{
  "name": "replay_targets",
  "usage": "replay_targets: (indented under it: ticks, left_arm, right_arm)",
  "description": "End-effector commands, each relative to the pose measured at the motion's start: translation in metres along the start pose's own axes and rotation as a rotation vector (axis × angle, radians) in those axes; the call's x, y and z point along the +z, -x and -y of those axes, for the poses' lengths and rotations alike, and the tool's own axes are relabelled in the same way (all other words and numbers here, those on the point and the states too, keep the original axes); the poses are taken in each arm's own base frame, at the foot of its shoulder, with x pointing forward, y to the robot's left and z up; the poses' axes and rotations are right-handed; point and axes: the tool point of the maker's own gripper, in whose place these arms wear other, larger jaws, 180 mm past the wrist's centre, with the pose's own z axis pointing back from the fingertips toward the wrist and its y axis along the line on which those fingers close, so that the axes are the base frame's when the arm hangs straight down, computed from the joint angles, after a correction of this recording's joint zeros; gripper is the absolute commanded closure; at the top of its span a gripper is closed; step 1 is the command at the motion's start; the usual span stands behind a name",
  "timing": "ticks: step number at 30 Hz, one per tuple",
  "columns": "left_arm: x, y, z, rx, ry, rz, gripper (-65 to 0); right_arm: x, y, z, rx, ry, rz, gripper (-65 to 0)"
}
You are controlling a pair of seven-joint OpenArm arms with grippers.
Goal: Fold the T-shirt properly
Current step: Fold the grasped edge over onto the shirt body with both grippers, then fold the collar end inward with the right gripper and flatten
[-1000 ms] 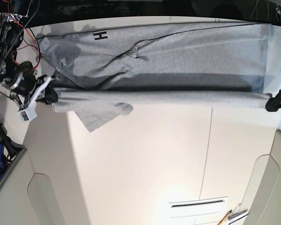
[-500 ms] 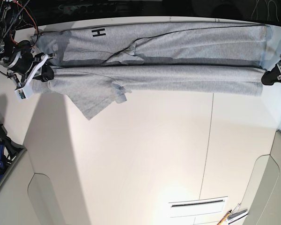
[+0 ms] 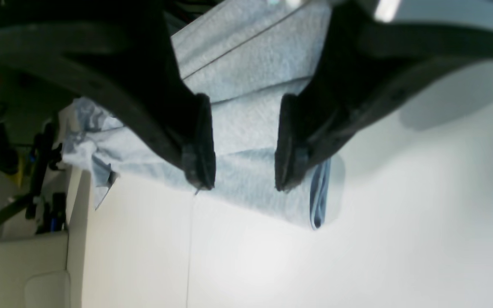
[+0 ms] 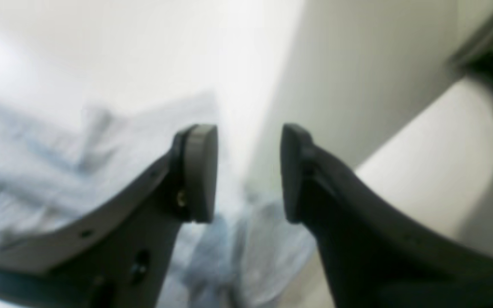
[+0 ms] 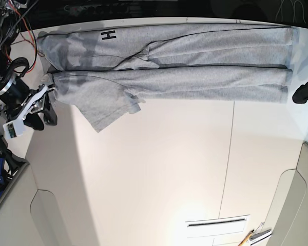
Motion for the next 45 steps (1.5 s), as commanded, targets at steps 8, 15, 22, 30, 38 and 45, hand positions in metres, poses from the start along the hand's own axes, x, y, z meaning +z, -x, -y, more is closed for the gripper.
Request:
replay_targets:
  ticks: [8,15,22,30,38,45]
  left_arm:
    - [0.009,-0.024,0.007,-0.034,0.011,0.076,-26.7]
    - [0.009,-0.024,0.007,-0.034,0.011,0.075,-26.7]
    - [0.009,-0.025,0.007,-0.034,0.011,0.08,-26.7]
    - [0.009,-0.025,0.007,-0.034,0.011,0.079,-26.7]
    - [0.009,-0.025,0.007,-0.034,0.011,0.08,-26.7]
    - [0.009,-0.026,0.007,-0.034,0.011,0.083,-26.7]
  right_arm:
    - [-0.082,0.002,-0.004,-0.132,-0.126,-0.067,-31.5]
    - [-0.131,0.046,-0.038,-0.168,-0.254,-0.275,-31.0]
    - [-0.132,0.052,-0.071,-0.159,-0.345,-0.351,0.0]
    - [-0.092,0.022,-0.105,-0.026,-0.417,-0.248,0.0]
    - [-0.01,0.038,-0.191,0.013,-0.516,-0.152,0.0]
    - [0.019,0.073,-0.215,-0.053,-0.55,-0.219,-3.9]
